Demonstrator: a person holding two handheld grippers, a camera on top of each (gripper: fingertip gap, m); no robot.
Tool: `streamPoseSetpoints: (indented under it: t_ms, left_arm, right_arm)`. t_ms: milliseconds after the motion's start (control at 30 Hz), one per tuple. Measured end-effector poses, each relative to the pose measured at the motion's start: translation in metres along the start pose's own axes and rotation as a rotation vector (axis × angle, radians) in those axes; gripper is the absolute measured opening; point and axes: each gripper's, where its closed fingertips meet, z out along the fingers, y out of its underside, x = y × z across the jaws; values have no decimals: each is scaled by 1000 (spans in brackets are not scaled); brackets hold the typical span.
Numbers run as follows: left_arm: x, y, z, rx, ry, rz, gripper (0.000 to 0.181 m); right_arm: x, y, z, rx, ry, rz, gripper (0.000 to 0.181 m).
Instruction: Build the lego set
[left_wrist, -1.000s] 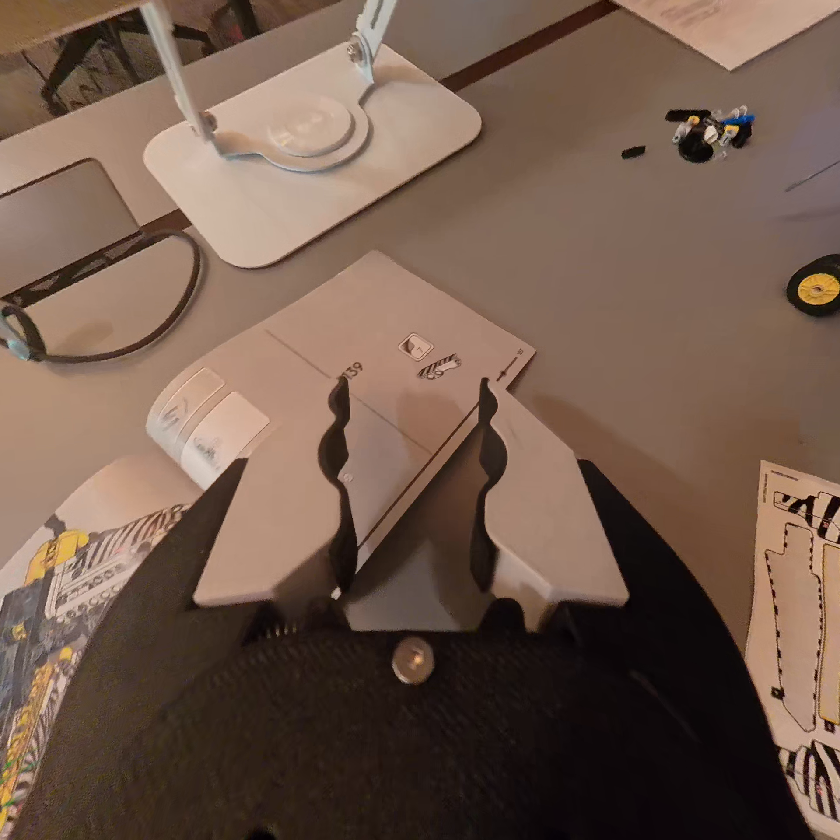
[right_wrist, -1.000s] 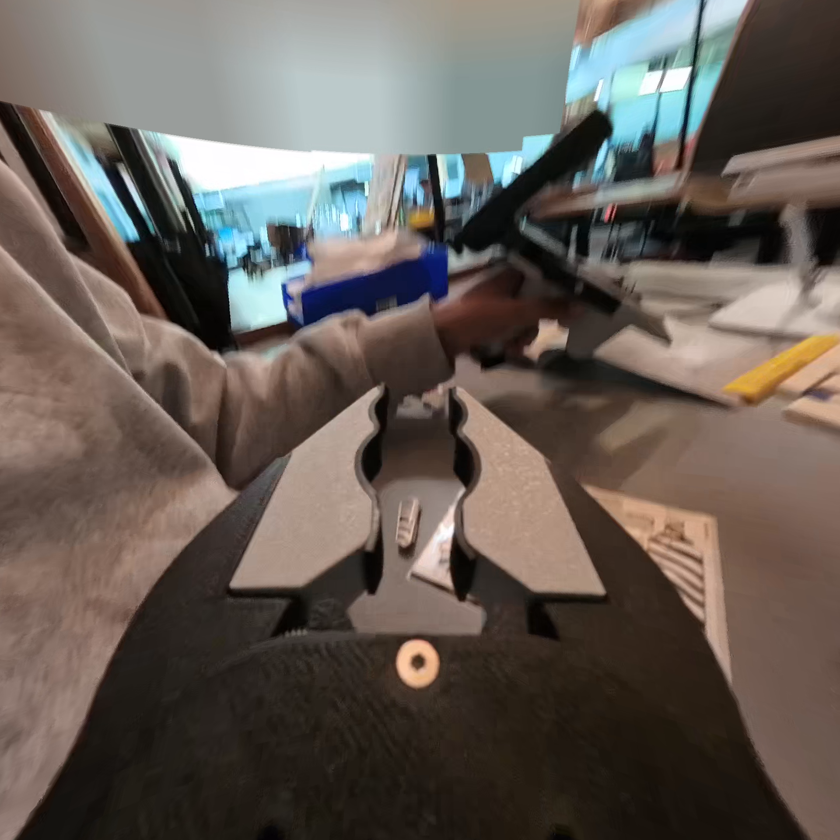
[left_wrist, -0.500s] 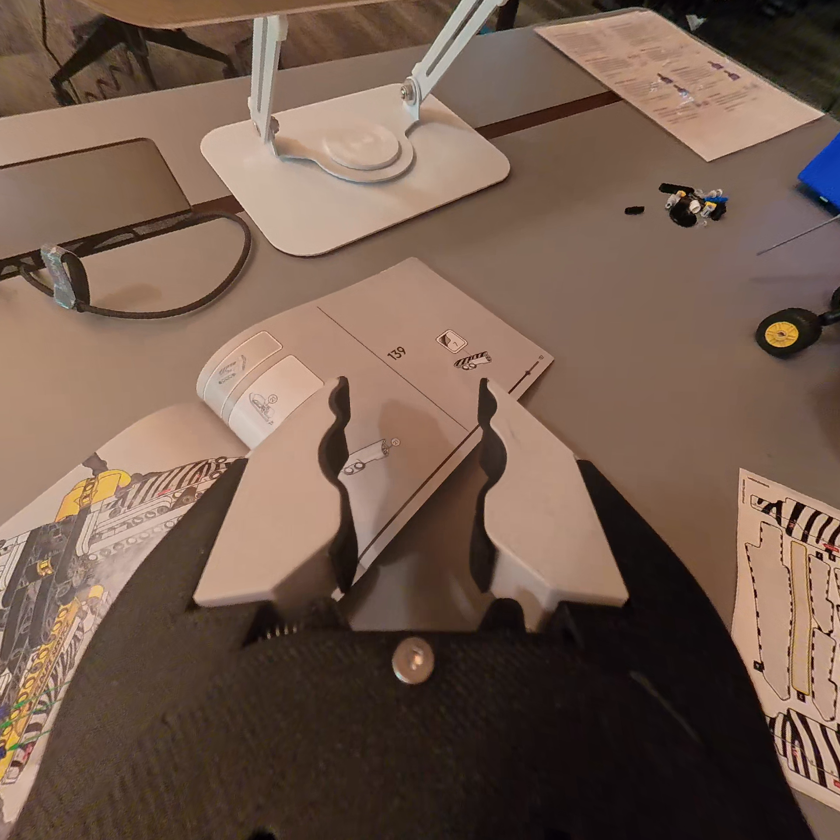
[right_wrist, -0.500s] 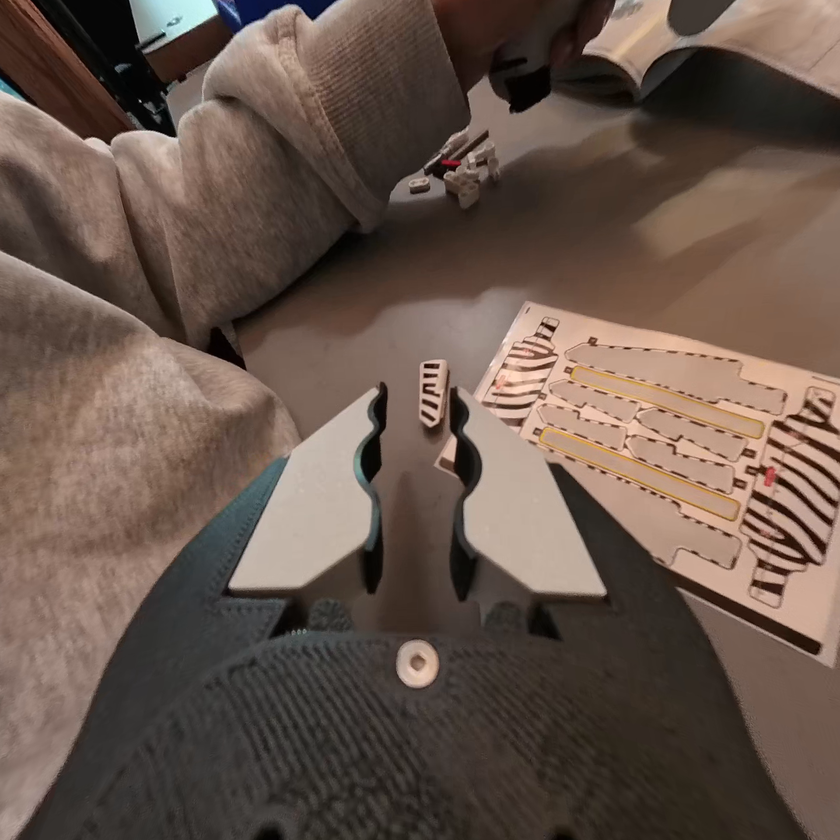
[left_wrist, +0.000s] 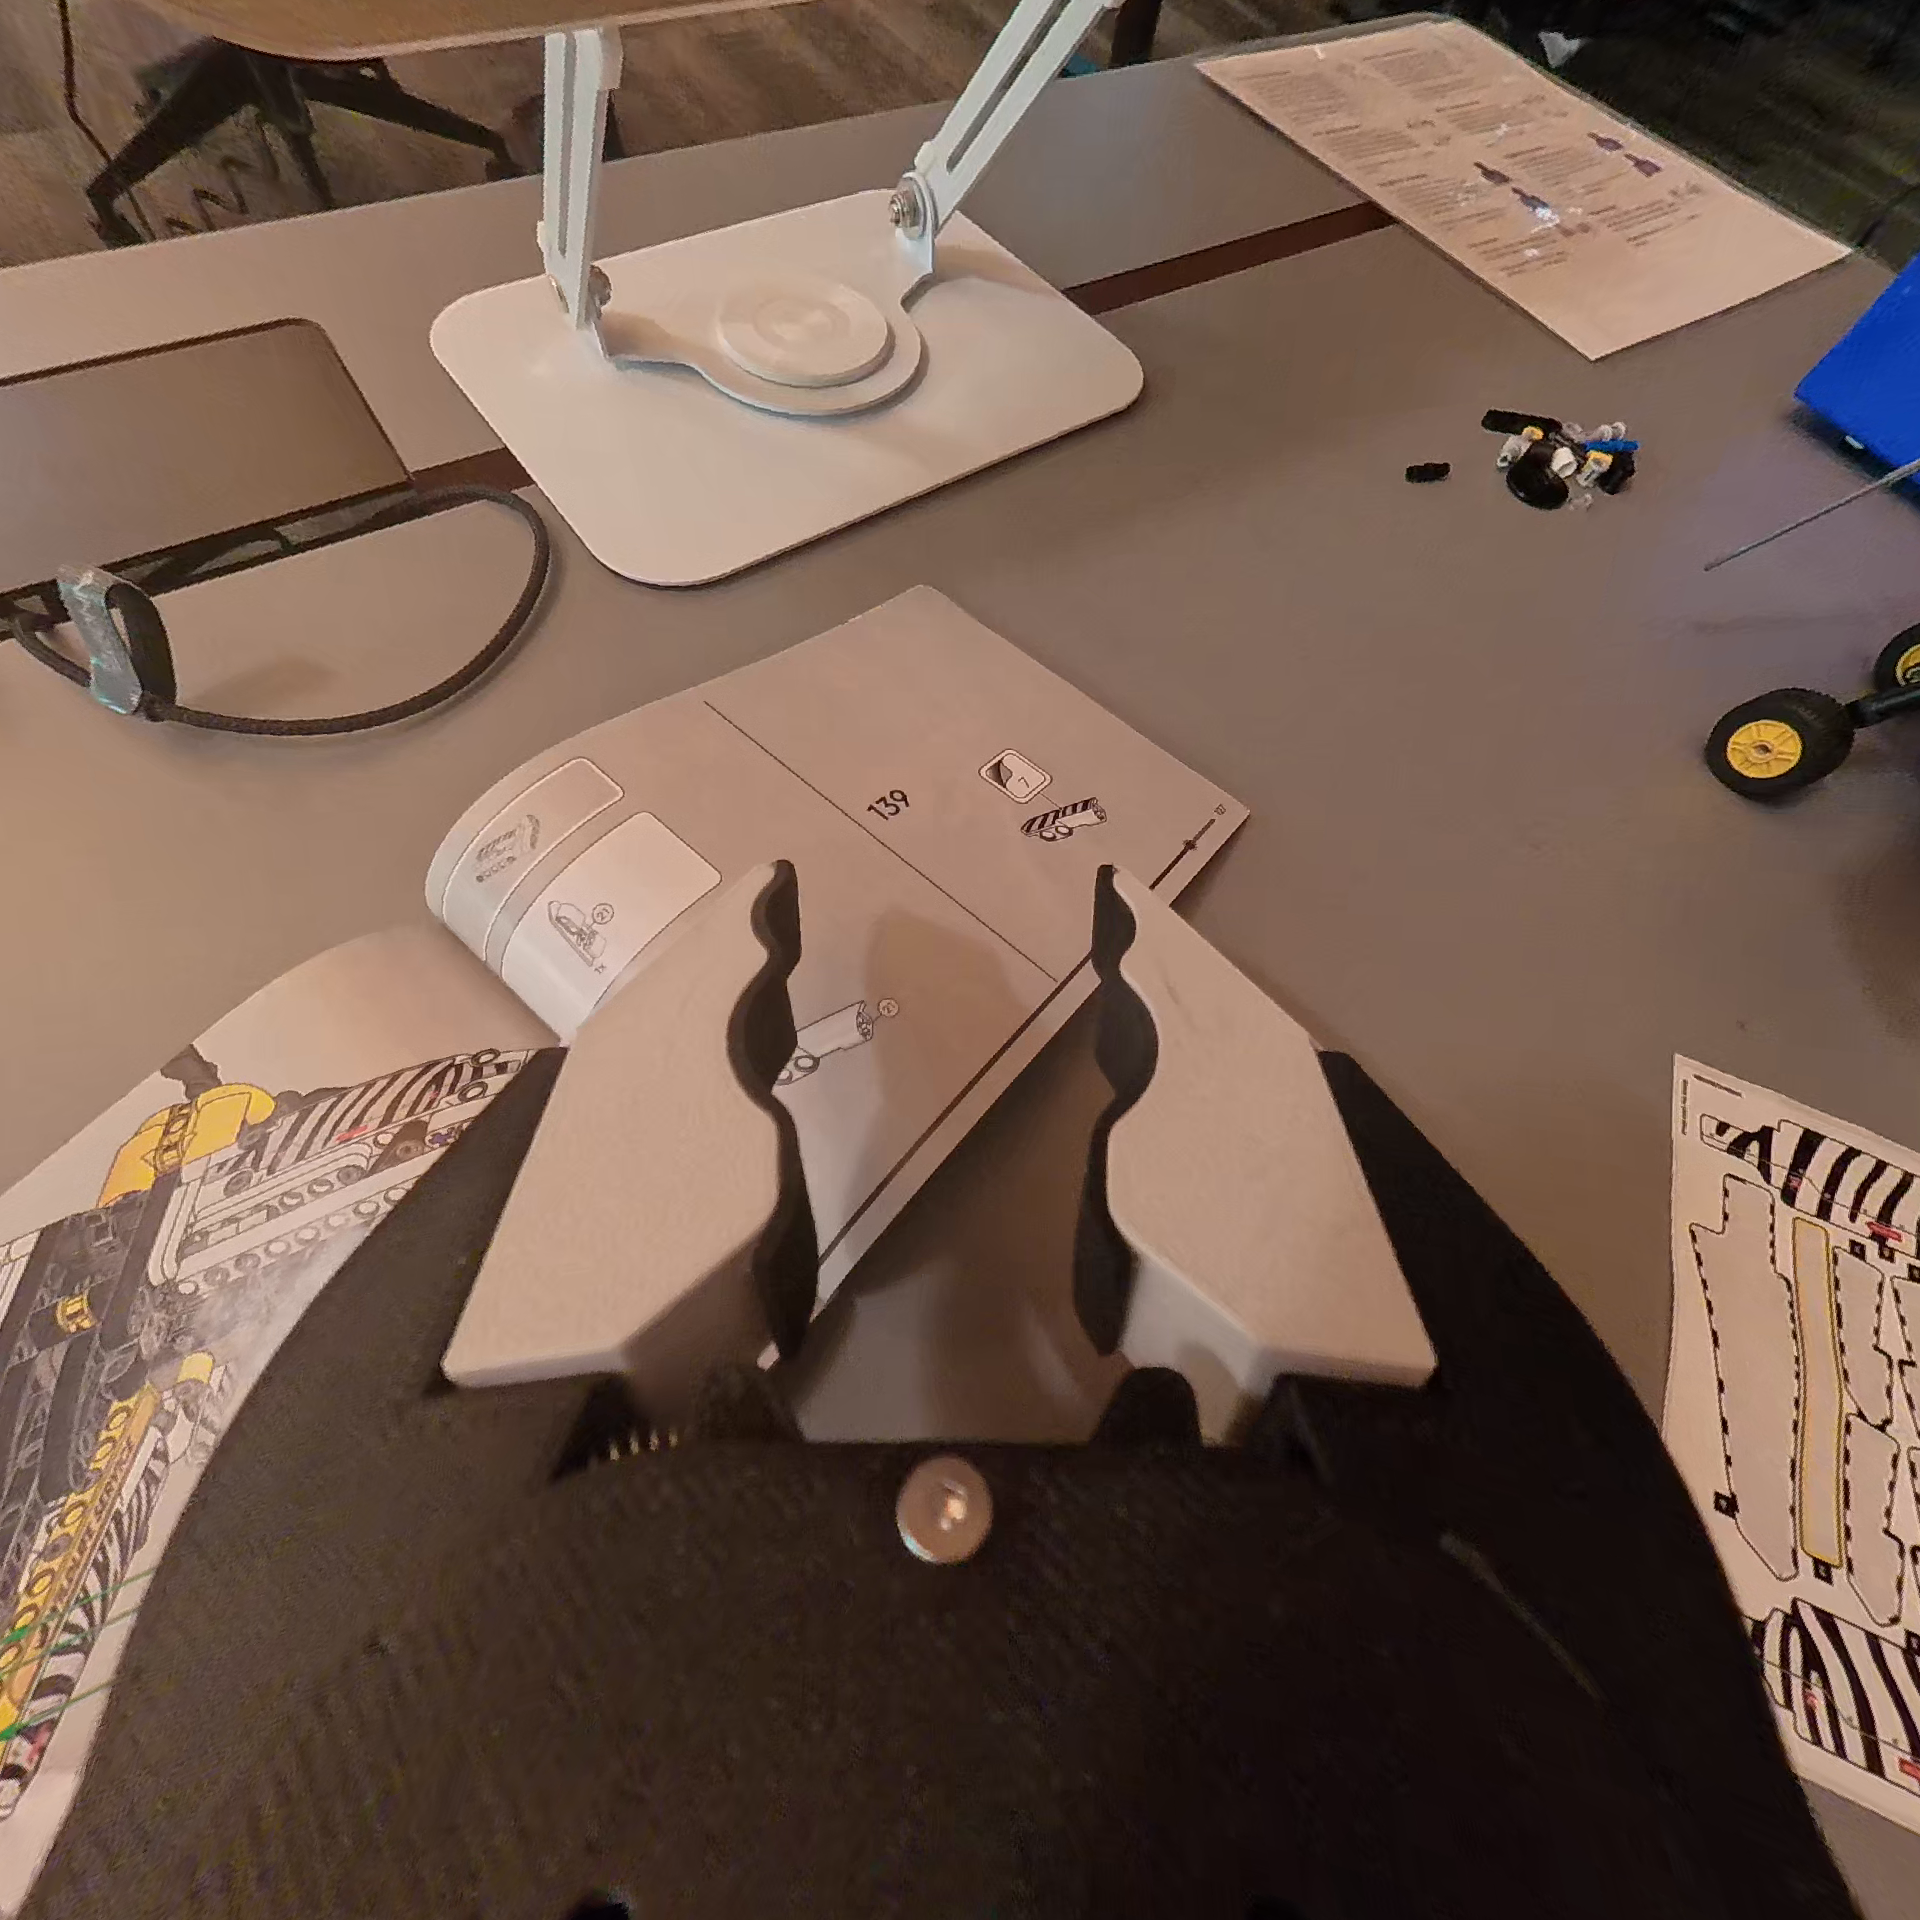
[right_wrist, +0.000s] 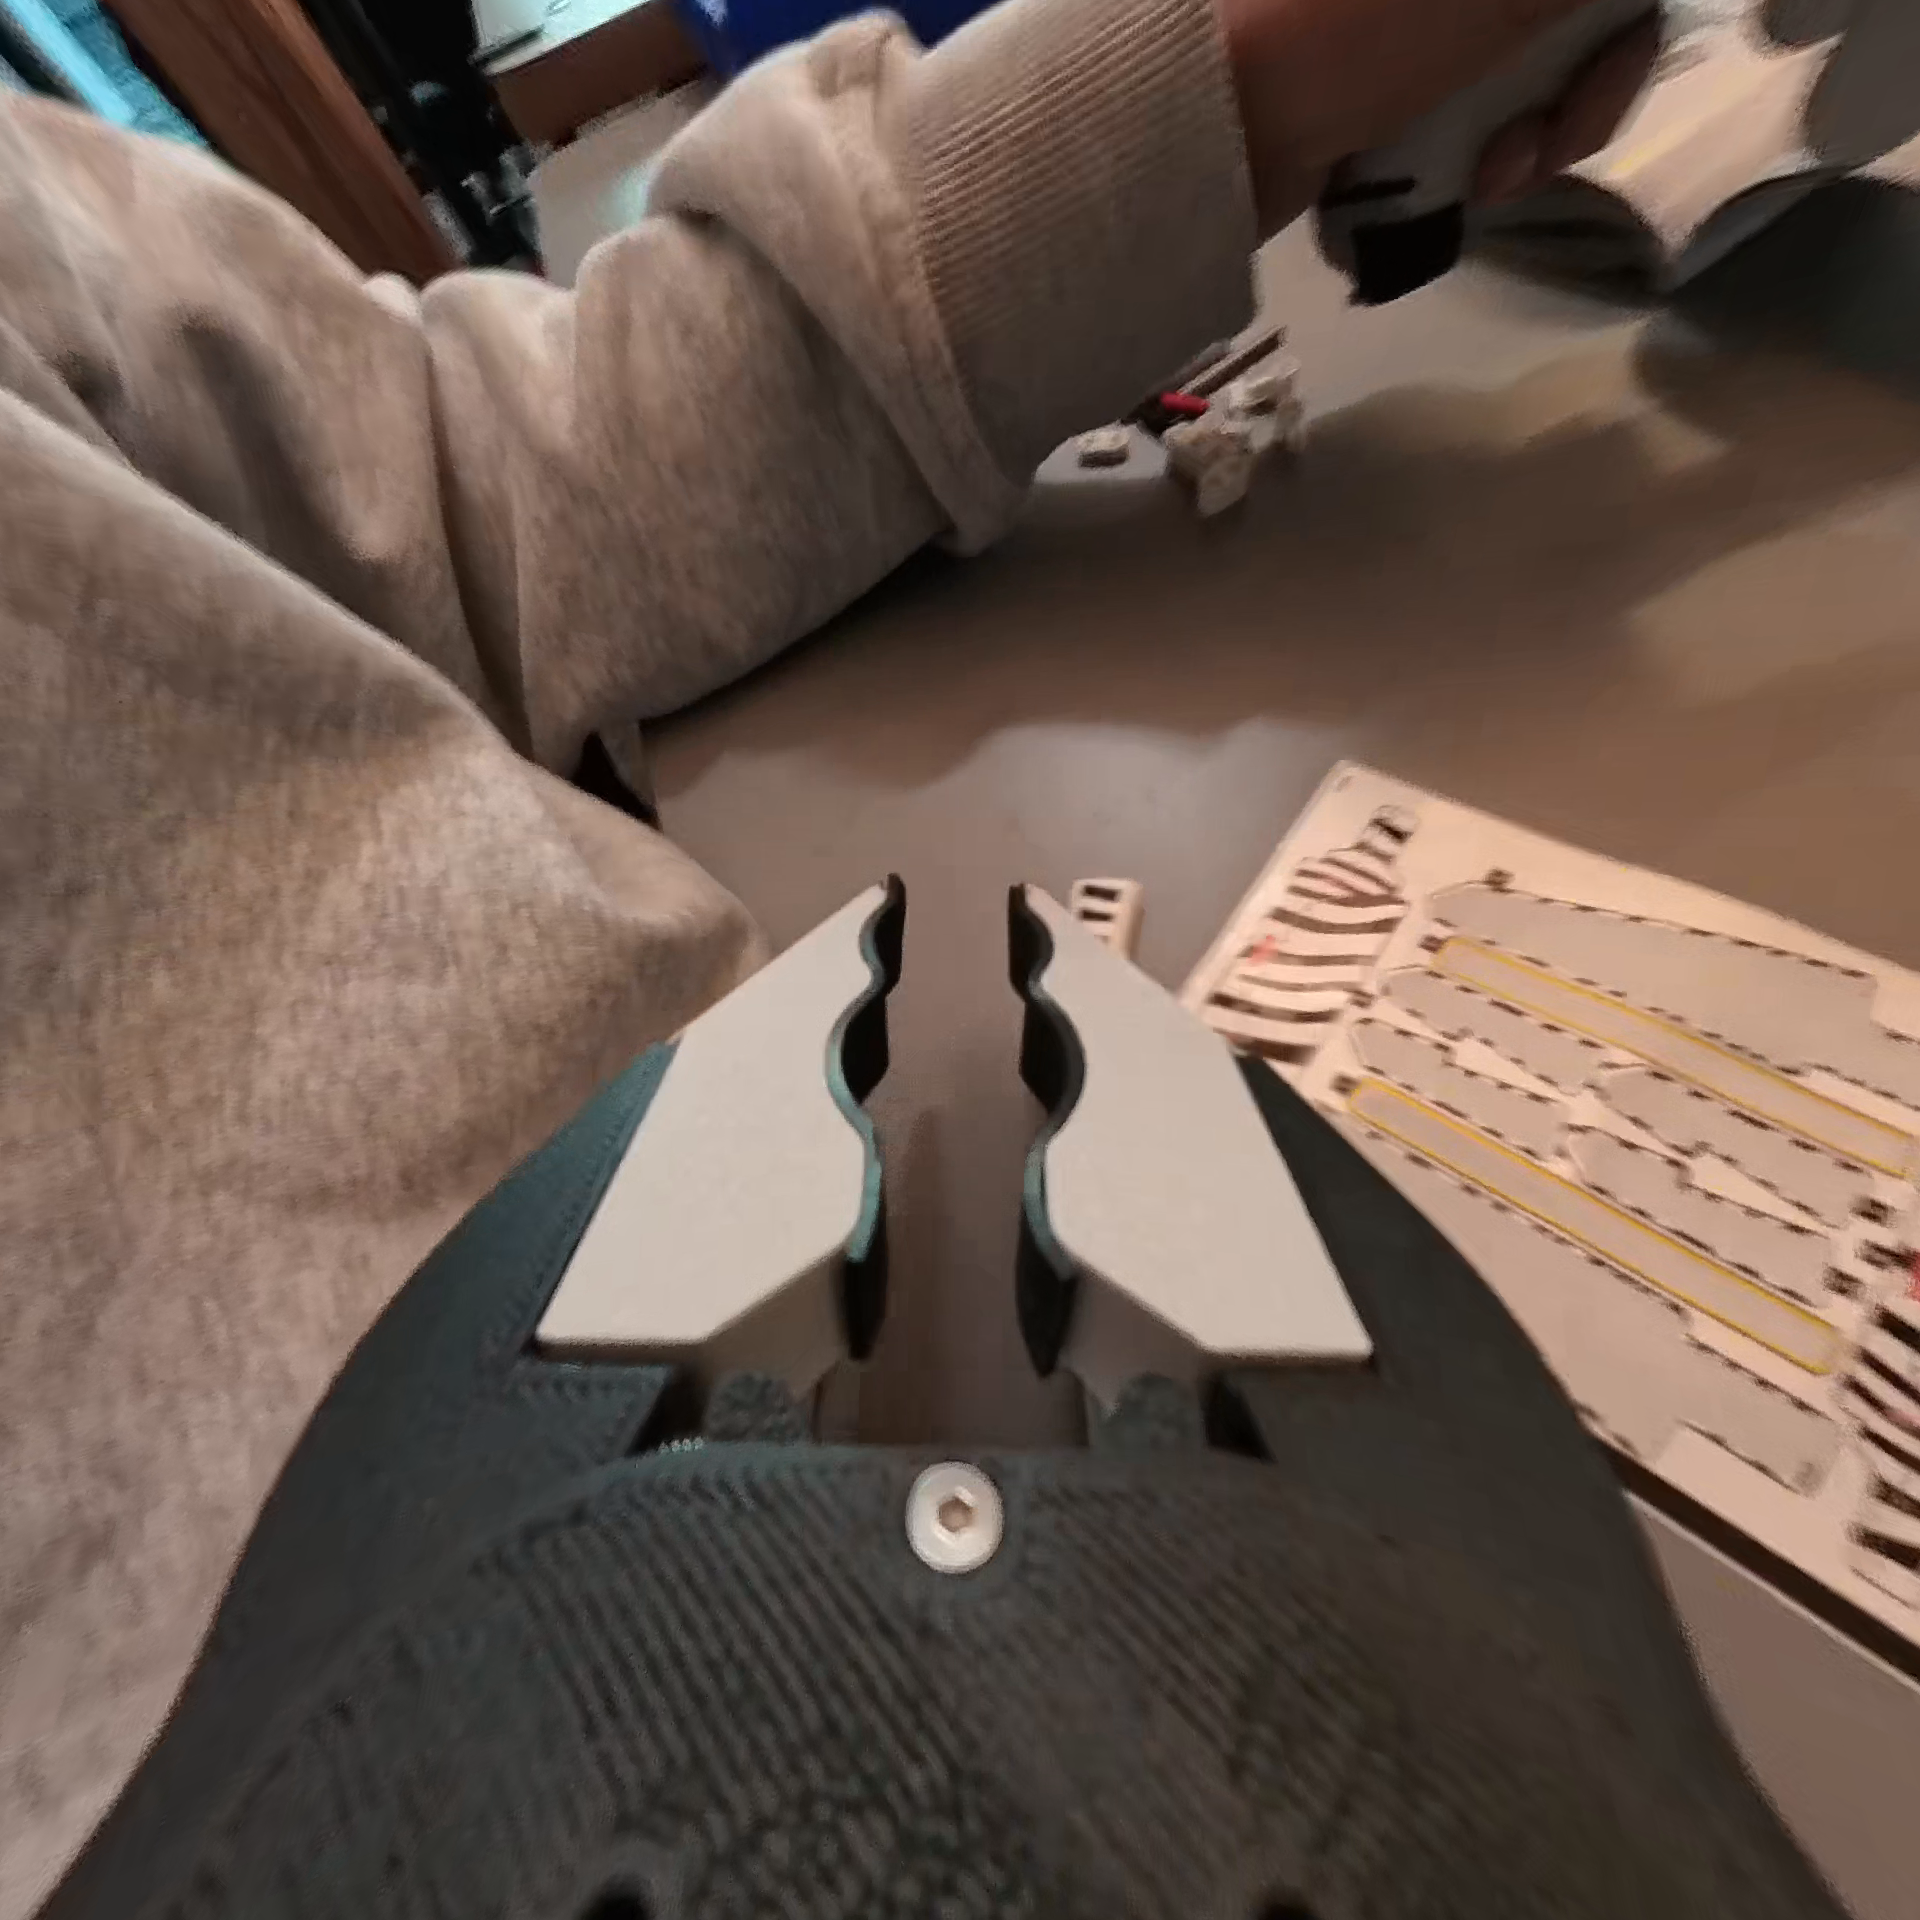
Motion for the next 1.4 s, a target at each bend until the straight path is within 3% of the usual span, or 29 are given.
streamPoseSetpoints:
  t_ms: [100,200,300,400,500,600,667,733,900,1167,1400]
  left_arm:
    - [0,0,0,0,7,-3,57]
    - [1,1,1,-3,8,2,57]
    - [2,1,1,-2,9,5,57]
    - [2,1,0,1,12,4,57]
    - [2,1,0,3,15,4,58]
    - [3,0,0,4,15,10,58]
    - [4,0,1,4,16,13,58]
    - [4,1,1,3,16,14,58]
    - [4,-1,-1,10,19,14,58]
    - [7,-3,-3,22,25,20,57]
    - [12,-8,-8,44,38,27,58]
  right_arm:
    - [21,6,-4,-41,108,-5,23]
    - [25,22,5,-127,122,-27,26]
    - [25,25,11,-161,149,-76,12]
    - [28,24,11,-152,153,-47,11]
    - [25,8,2,-35,66,71,11]
    - [7,-31,-25,257,-195,210,10]
    - [-6,-52,-52,438,-364,207,10]
    - [-6,-60,-69,533,-380,163,10]
    - [-15,-74,-92,658,-406,83,10]
    - [3,-80,-92,706,-482,333,10]
    - [6,-88,-97,724,-477,443,10]
